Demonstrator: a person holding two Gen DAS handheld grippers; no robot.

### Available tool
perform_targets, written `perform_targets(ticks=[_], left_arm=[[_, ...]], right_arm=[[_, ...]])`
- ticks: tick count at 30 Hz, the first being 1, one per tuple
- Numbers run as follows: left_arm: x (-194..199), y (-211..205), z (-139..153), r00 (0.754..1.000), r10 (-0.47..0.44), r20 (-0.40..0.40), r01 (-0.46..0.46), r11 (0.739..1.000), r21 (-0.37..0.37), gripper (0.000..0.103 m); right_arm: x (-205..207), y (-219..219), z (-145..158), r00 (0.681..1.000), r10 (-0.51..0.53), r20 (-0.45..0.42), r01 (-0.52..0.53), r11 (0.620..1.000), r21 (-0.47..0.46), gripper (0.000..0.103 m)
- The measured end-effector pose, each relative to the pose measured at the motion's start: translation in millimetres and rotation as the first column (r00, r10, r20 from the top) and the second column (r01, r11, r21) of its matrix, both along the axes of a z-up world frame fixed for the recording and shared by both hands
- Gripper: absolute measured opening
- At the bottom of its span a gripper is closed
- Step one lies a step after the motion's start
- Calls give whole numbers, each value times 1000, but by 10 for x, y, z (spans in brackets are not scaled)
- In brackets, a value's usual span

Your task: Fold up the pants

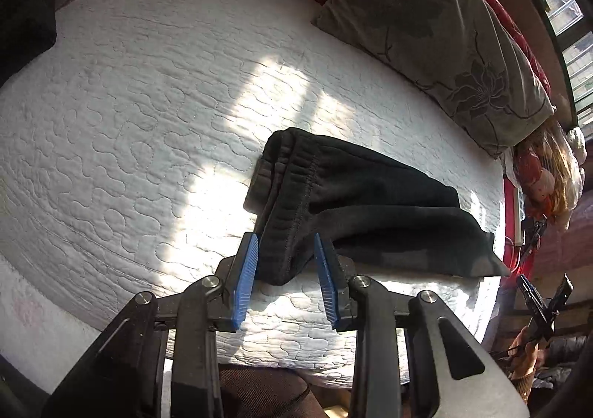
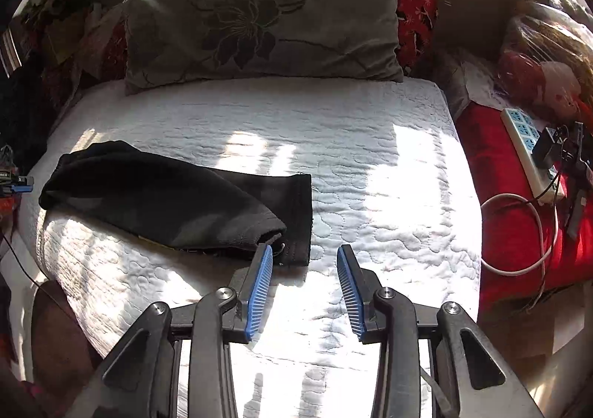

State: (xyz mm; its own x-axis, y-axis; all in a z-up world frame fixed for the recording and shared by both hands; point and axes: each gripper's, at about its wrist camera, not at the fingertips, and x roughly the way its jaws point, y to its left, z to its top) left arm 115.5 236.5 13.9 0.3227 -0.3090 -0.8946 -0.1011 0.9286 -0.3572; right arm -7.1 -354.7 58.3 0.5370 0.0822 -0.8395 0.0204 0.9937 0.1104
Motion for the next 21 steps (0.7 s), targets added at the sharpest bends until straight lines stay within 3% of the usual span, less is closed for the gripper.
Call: perform_targets(ticks=[1,4,8,12,16,20,21], left_arm=[[97,-11,30,1000,-2,6,2,1000,8,29],[397,-111,-105,999,-12,-40,14,998,55,30],[603,-163,-349,992,-17,-126,23,999,47,30],[641,-125,-346,992,-22,-123,20,1000,-19,30],[656,-133,-376,989,-51,-136,48,999,-24,30],[764,-141,-460,987,-33,-157,21,997,-75,30],[785,-161,-478,986,-32,-162,20,997,-75,37]], right_arm=[[57,-89,52,999,-32,1,32,997,71,63],[303,-207,81,996,-88,-36,94,962,255,65],[612,-155,-168,987,-104,-123,133,957,257,64],[779,-126,-487,962,-110,-252,190,928,320,63],[690,-109,-597,934,-141,-329,252,912,324,65],[617,-107,-717,919,-122,-374,311,808,500,65],[635,-94,-756,913,-118,-390,329,777,536,65]])
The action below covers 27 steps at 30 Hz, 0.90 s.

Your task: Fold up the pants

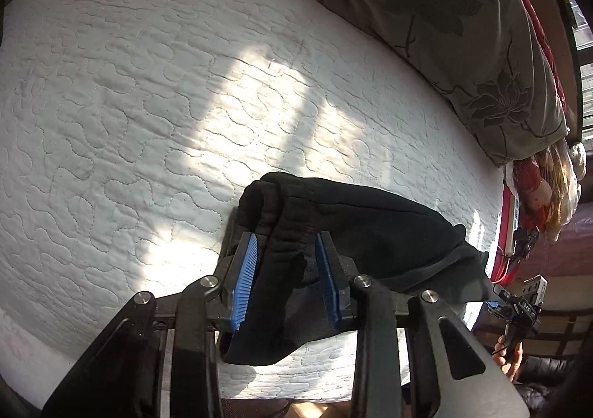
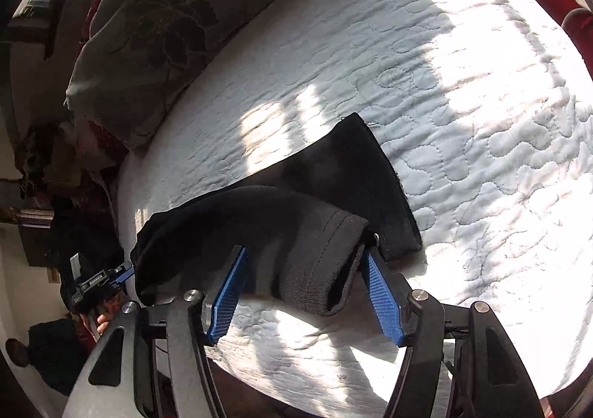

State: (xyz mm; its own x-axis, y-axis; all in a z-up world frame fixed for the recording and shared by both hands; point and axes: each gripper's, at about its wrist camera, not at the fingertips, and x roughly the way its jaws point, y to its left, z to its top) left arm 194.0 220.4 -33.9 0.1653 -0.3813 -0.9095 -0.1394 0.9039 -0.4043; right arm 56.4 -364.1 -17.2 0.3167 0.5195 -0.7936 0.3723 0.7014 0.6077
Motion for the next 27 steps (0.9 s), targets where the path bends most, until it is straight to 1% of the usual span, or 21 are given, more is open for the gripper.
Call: perform_targets(ticks=[2,3,5,6,7,8,9,11,12,13,14,16,17,19,20,21,22,23,24,25,27], left_arm=[[16,-47,-22,1000,-10,-3,10,1000,3,43],[11,-70,-22,1000,-17,2,17,1000,8,44],[-13,-125,-19,1000,-23,18,23,1000,20,44],[-26,-135,-16,1000,-19,25,19,1000,15,44],[-49,-155,-17,999,-12,30,12,1000,3,44],[-71,-169,-4,999,-3,42,3,1000,-5,37],[-87,-190,14,998,1,55,-1,1000,-4,20],[-76,-264,57,998,-3,70,4,1000,-2,7],[-58,-294,93,997,0,81,-1,1000,6,5],[-38,-325,162,994,6,106,-8,1000,16,4],[-29,-338,254,990,17,142,-20,1000,21,4],[-19,-357,396,979,28,200,-39,998,54,4],[-7,-368,404,979,24,202,-40,996,74,4],[18,-392,310,986,3,169,-25,991,132,5],[31,-392,237,989,-4,145,-20,986,163,5],[29,-374,162,992,-7,122,-14,986,167,5],[15,-340,103,994,0,106,-18,987,161,5],[-4,-301,63,995,8,98,-22,988,153,5],[-23,-264,36,996,14,93,-27,990,141,5],[-36,-231,18,996,18,89,-30,991,127,5],[-41,-185,19,996,14,89,-23,995,101,5]], right_arm=[[38,43,-60,1000,-17,-9,18,998,66,65],[61,67,-65,1000,-22,-10,23,997,68,65],[77,104,-59,1000,-29,0,29,999,29,57],[79,107,-62,999,-34,-2,34,999,3,42],[71,114,-73,999,-37,-5,36,999,-11,32],[53,124,-89,999,-37,-12,36,999,-17,8],[43,106,-112,999,-39,-13,39,999,-22,4],[18,126,-66,999,-47,6,47,997,-54,4],[33,125,1,998,-47,29,49,995,-82,4],[58,118,110,996,-48,70,55,994,-98,4],[80,112,256,989,-53,135,67,993,-100,4],[80,113,539,964,-48,262,85,987,-133,3],[76,114,588,960,-39,277,84,985,-153,3],[76,114,488,970,-22,242,68,981,-183,4],[67,122,386,977,1,212,47,974,-222,4],[17,106,262,985,26,172,23,961,-276,4],[-16,104,140,990,43,136,1,951,-310,4],[-73,107,34,993,51,107,-15,950,-312,5],[-143,119,-56,995,58,84,-30,952,-304,9],[-202,122,-115,996,65,59,-45,953,-300,12],[-293,110,-126,997,75,32,-63,954,-293,14]])
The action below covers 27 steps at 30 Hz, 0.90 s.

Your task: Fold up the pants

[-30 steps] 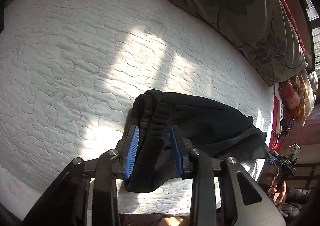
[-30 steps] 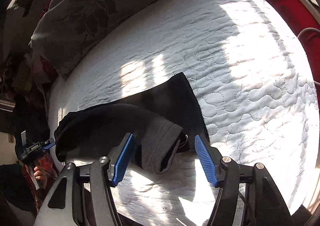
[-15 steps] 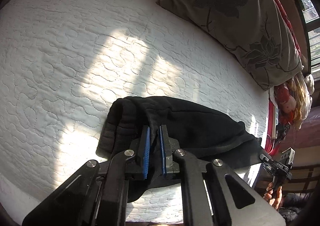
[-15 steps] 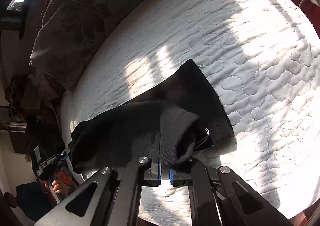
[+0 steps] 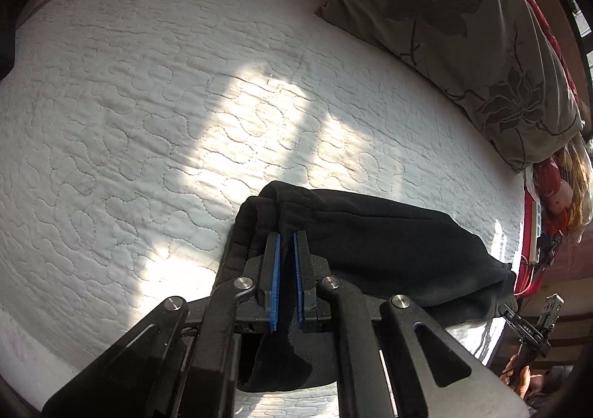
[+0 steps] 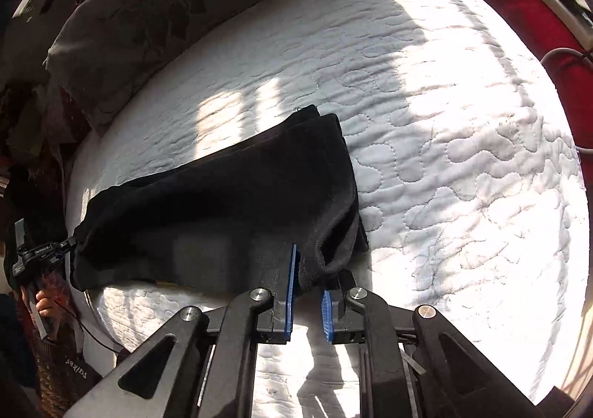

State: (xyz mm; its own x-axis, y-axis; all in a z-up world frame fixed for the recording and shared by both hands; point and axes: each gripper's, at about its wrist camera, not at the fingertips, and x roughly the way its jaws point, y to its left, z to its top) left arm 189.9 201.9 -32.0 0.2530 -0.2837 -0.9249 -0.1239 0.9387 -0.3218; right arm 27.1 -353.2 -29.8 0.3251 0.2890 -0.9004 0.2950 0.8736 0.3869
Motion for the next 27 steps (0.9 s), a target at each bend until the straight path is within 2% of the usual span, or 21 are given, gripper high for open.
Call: perform_targets(ticks=[3,5,6,7,8,12,17,20,22,25,27], left_arm=[[-4,17,56,1000,-23,7,23,999,-23,5],[-42,-11,140,999,-41,30,42,999,-22,5],[-45,-20,163,998,-50,38,50,999,-16,5],[-26,-30,167,997,-58,42,58,998,-11,5],[-12,-22,168,997,-62,40,62,998,-8,5],[30,26,138,999,-38,21,39,998,-46,5],[34,76,33,999,-40,-18,38,996,-82,8],[32,107,15,999,-49,-19,47,992,-118,8],[46,131,11,998,-58,-17,55,988,-142,8],[82,141,-45,997,-72,-29,67,987,-145,9],[94,140,-70,996,-79,-35,73,985,-154,9]], right_arm=[[-83,-48,258,999,-12,48,14,999,-45,18],[-53,-35,518,991,-3,131,14,997,-82,25],[3,11,655,985,19,174,-1,995,-98,33],[64,108,762,976,56,211,-36,994,-100,42],[149,240,843,966,104,236,-82,992,-99,44],[665,911,975,912,276,302,-274,960,-52,48],[1396,1716,563,873,434,223,-443,897,-11,47],[1677,2077,387,845,508,166,-511,859,-32,48],[1774,2257,298,822,554,130,-554,832,-36,48],[1861,2447,239,786,610,103,-603,793,-92,50],[1852,2459,216,769,633,94,-631,774,-48,57]])
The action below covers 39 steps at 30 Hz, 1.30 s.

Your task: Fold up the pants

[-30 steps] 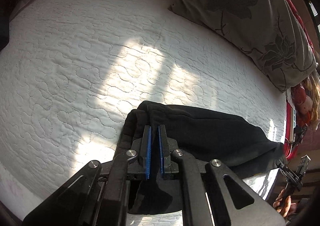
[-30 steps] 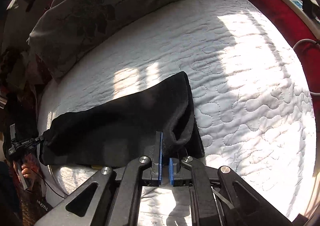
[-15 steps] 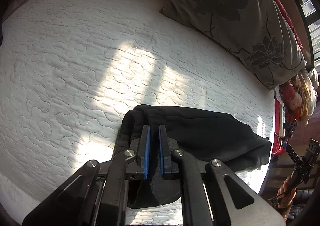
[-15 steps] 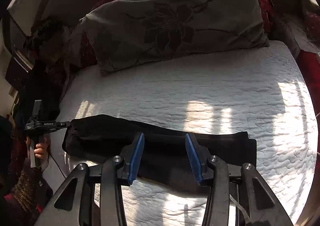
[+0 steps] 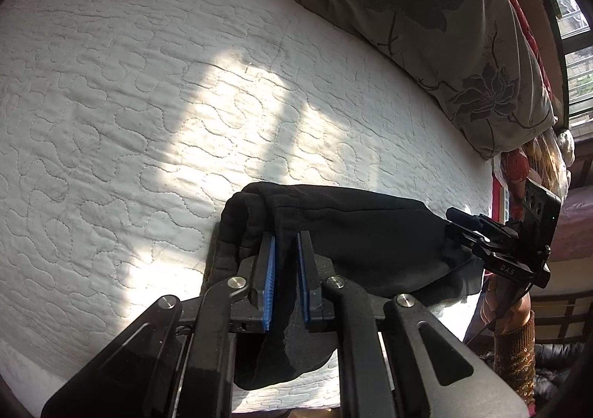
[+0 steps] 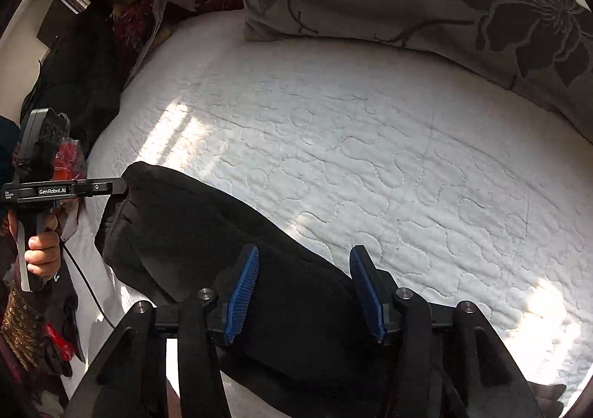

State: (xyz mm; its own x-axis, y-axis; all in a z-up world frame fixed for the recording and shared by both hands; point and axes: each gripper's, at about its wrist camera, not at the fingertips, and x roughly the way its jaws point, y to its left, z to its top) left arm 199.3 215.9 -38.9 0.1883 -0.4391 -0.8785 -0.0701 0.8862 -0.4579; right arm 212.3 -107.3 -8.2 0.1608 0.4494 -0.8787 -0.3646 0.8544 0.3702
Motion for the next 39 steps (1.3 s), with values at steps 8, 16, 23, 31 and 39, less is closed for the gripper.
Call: perform_targets(ticks=[8,16,23,31,39], left_arm=[[-58,-150,21,998,-39,41,40,999,-12,31],[43,-349,359,975,-76,208,39,984,176,4],[162,-374,56,981,-144,129,100,948,302,5],[-14,117,404,986,-59,157,35,987,154,13],[-604,40,254,993,-92,69,87,993,75,13]], right_arm=[[-137,345,-8,989,136,58,-129,985,-115,29],[-152,412,231,974,102,204,-61,978,-198,6],[26,371,-6,987,22,158,6,985,-172,8],[-171,42,375,973,-112,201,120,992,-31,38],[-991,-1124,640,920,-344,189,349,937,7,45]])
